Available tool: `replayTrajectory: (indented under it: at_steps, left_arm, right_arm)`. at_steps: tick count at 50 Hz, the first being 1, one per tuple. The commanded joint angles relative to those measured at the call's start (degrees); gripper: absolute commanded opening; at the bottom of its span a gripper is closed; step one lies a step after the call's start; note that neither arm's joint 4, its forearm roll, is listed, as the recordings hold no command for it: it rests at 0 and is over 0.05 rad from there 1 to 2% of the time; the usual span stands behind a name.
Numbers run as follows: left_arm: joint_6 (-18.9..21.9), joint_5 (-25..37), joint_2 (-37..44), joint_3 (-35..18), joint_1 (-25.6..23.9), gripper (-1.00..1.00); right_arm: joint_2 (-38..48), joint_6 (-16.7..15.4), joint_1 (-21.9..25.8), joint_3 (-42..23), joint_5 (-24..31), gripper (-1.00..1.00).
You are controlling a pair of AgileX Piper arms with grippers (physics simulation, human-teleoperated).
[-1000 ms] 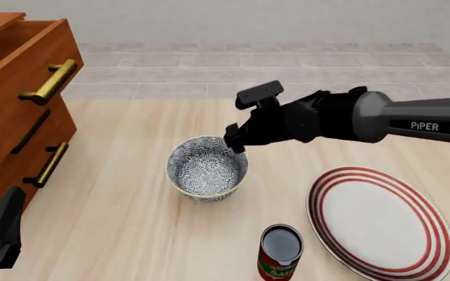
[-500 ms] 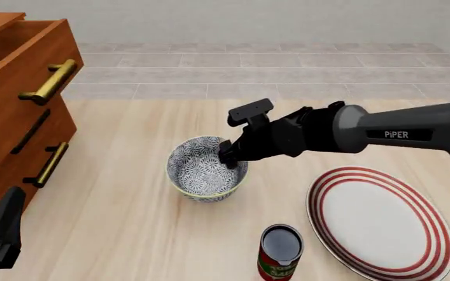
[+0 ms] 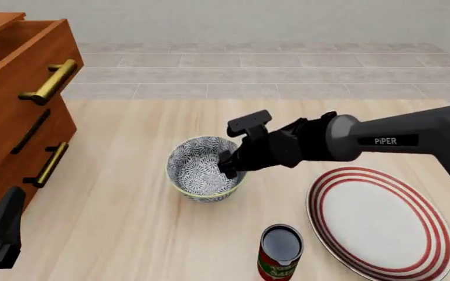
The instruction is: Put the bowl on the plate.
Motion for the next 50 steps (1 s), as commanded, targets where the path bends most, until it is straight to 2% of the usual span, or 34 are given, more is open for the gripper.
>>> replayTrajectory:
  at_steps: [1, 11, 12, 26, 43, 50]
  left_arm:
    - [0.0, 0.0, 0.0, 0.0, 0.0, 1.0]
    - [0.0, 0.0, 0.0, 0.0, 0.0, 1.0]
    - [0.0, 0.0, 0.0, 0.0, 0.0, 1.0]
    - [0.0, 0.0, 0.0, 0.0, 0.0, 1.0]
    - [0.0, 0.0, 0.0, 0.0, 0.0, 1.0]
    - [0.0, 0.0, 0.0, 0.0, 0.0, 1.0]
  right_arm:
    - [0.4, 0.4, -0.3, 1.1, -1.0, 1.0]
    - [1.0, 1.0, -0.1, 1.2, -1.5, 1.0]
    - [1.0, 0.9, -0.2, 1.1, -1.5, -1.0]
    - [0.3, 0.3, -0.2, 0.9, -1.4, -1.0]
    - [-3.0, -3.1, -2.4, -4.6, 3.6, -1.0]
    - [-4.2, -2.7, -1.5, -5.1, 4.1, -1.0]
